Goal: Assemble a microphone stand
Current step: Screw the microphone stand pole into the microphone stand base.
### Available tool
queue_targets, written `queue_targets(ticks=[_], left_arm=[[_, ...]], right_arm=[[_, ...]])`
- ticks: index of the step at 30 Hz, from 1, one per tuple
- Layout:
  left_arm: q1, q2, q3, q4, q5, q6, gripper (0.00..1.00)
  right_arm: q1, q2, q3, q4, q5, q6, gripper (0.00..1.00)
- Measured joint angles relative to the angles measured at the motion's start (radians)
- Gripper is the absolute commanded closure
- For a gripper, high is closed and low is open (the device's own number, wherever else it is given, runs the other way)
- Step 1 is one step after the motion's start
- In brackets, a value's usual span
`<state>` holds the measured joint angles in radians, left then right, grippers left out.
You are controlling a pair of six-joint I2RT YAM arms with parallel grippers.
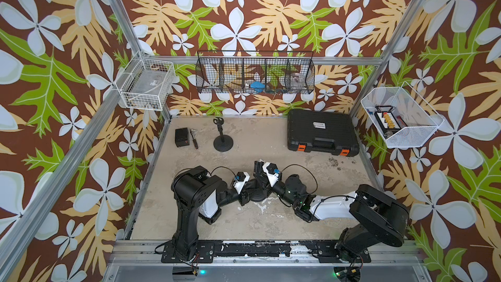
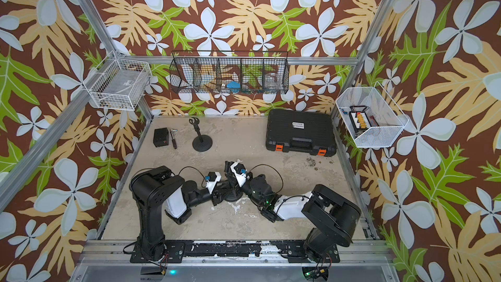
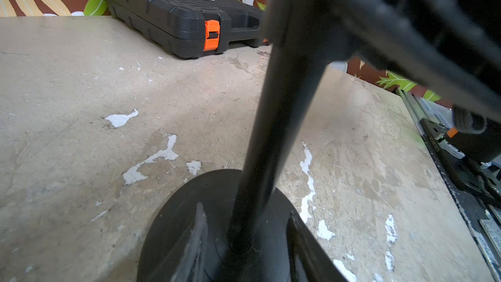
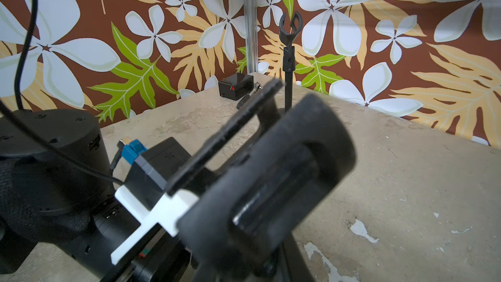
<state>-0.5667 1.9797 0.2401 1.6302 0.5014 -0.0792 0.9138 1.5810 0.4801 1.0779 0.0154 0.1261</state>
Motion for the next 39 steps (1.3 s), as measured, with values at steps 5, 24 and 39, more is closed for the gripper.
queue_targets(ticks=[5, 24, 39], left_arm=[[0.0, -0.001, 0.018, 0.001, -0.004, -0.005, 0.57], [0.001, 0.029, 0.03, 0.026, 0.015, 0.029, 0.82], [0.002, 0.06, 0.02, 0.029, 0.019, 0.053, 0.84]], right_arm=[[0.002, 0.007, -0.008, 0.026, -0.018, -0.011, 0.9], [-0.038, -0.1, -0.009, -0.188, -0.136, -0.082, 0.39], [-0.222, -0.052, 0.185, -0.454, -0.62, -0.263, 0.5]])
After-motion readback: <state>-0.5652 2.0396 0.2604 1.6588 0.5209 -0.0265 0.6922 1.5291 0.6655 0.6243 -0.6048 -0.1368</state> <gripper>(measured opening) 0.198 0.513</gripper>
